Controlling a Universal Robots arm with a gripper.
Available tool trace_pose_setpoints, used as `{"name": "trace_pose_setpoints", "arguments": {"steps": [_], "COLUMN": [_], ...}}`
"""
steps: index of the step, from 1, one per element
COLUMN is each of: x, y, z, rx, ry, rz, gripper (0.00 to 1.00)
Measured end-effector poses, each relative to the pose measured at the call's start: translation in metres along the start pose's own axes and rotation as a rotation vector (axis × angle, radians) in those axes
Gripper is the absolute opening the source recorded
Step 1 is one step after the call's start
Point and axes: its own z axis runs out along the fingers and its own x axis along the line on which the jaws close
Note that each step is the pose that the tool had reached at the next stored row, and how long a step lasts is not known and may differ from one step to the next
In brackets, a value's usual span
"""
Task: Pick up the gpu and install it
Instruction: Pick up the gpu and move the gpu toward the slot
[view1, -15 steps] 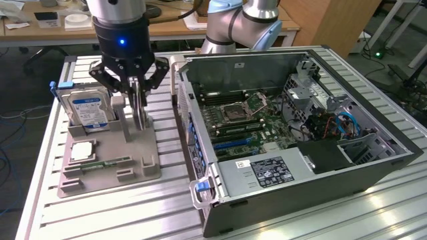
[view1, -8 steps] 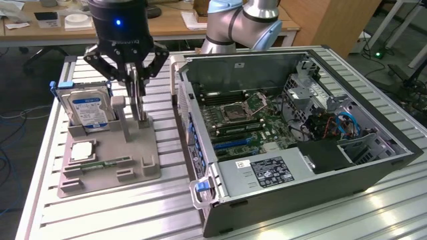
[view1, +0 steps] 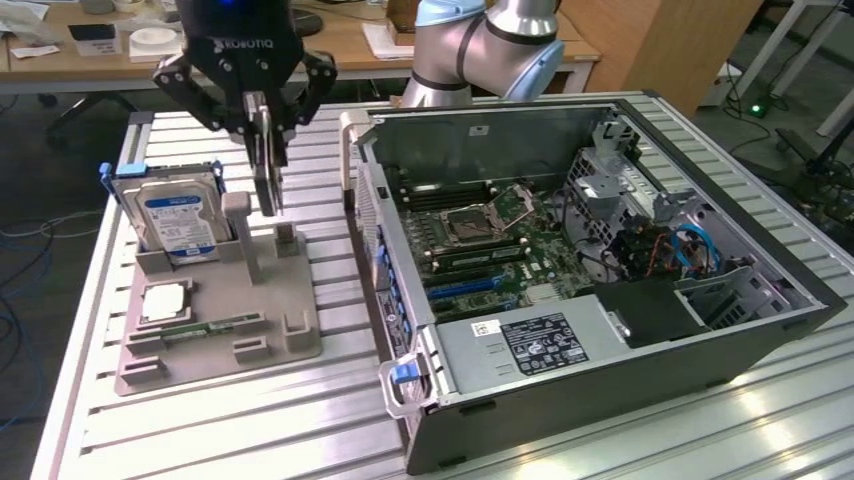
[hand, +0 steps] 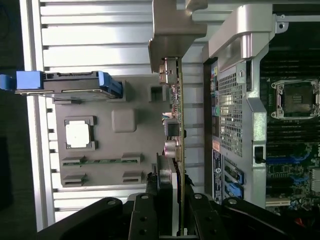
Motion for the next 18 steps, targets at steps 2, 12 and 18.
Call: {"name": "trace_pose_setpoints", "arguments": {"steps": [2, 12, 18], "x": [-0.0001, -0.0003, -0.0015], "y": [0.0001, 0.0002, 0.0002], "z": [-0.0062, -0.0122, -0.0123], "rx": [-0.0001, -0.0001, 0.0000], "ry": [-0.0001, -0.0001, 0.0001], "rz": [0.000, 0.000, 0.000], "gripper": [0.28, 0.28, 0.28]}}
